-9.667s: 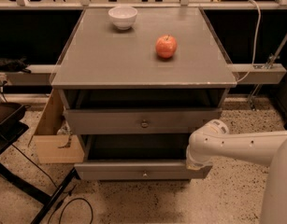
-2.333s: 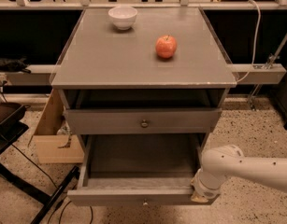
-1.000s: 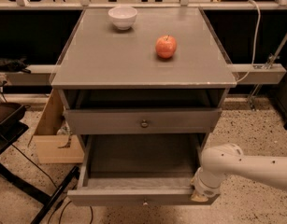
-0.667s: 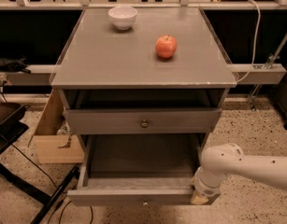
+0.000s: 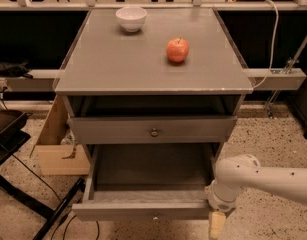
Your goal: Open middle drawer
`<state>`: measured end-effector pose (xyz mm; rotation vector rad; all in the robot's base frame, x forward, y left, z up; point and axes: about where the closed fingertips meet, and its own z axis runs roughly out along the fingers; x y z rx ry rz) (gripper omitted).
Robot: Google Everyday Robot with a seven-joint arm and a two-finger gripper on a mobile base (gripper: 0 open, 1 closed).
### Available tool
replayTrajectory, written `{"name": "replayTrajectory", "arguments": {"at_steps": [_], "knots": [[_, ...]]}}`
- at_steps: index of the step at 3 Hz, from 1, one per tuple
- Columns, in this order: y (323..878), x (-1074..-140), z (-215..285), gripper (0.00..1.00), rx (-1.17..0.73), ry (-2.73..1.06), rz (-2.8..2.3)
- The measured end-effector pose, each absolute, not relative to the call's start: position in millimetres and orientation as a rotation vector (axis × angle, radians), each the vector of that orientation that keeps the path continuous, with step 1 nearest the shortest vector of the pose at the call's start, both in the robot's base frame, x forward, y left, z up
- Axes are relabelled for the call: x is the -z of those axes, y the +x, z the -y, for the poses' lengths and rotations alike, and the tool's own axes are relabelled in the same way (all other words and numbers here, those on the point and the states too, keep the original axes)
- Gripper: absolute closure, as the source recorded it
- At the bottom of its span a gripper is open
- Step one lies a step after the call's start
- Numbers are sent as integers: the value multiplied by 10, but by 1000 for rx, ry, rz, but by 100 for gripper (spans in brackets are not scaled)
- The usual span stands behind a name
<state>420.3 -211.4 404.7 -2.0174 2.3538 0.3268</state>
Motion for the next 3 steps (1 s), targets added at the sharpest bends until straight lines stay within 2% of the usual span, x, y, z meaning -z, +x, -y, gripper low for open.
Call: {"name": "replayTrajectory", "arguments": {"at_steps": [2, 3], "knots": [[4089, -4431, 2190, 0, -295, -2008, -2224], [3821, -5119, 2305, 0, -252, -2040, -2100]]}}
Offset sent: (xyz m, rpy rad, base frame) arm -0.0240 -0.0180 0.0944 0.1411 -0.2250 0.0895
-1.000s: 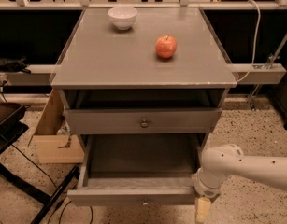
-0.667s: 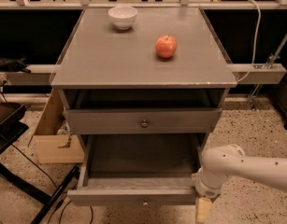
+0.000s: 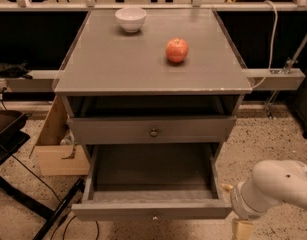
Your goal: Open middle drawer
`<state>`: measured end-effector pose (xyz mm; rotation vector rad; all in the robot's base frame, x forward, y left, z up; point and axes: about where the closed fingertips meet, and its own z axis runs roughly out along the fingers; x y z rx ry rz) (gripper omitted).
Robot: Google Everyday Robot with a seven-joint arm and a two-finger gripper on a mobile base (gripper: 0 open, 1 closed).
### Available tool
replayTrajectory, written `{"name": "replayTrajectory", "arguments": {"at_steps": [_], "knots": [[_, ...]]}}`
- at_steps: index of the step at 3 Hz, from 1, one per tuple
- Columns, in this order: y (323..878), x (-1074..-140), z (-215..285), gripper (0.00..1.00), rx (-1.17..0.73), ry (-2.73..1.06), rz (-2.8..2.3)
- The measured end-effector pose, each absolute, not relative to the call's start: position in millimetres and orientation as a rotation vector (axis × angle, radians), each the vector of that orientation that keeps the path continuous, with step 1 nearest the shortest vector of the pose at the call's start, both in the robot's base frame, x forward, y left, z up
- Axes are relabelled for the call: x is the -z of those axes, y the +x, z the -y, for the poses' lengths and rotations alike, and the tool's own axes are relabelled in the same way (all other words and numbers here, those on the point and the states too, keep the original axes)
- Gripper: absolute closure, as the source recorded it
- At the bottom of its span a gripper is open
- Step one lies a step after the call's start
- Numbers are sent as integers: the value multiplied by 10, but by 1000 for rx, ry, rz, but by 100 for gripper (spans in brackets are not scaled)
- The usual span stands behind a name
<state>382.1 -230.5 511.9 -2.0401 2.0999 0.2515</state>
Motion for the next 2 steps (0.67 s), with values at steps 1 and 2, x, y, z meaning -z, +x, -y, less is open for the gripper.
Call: {"name": "replayTrajectory", "arguments": {"at_steps": [1, 2], "knots": [[3634, -5910, 2429, 0, -119, -2142, -2027], [3561, -6678, 2503, 0, 81, -2180, -2005]]}}
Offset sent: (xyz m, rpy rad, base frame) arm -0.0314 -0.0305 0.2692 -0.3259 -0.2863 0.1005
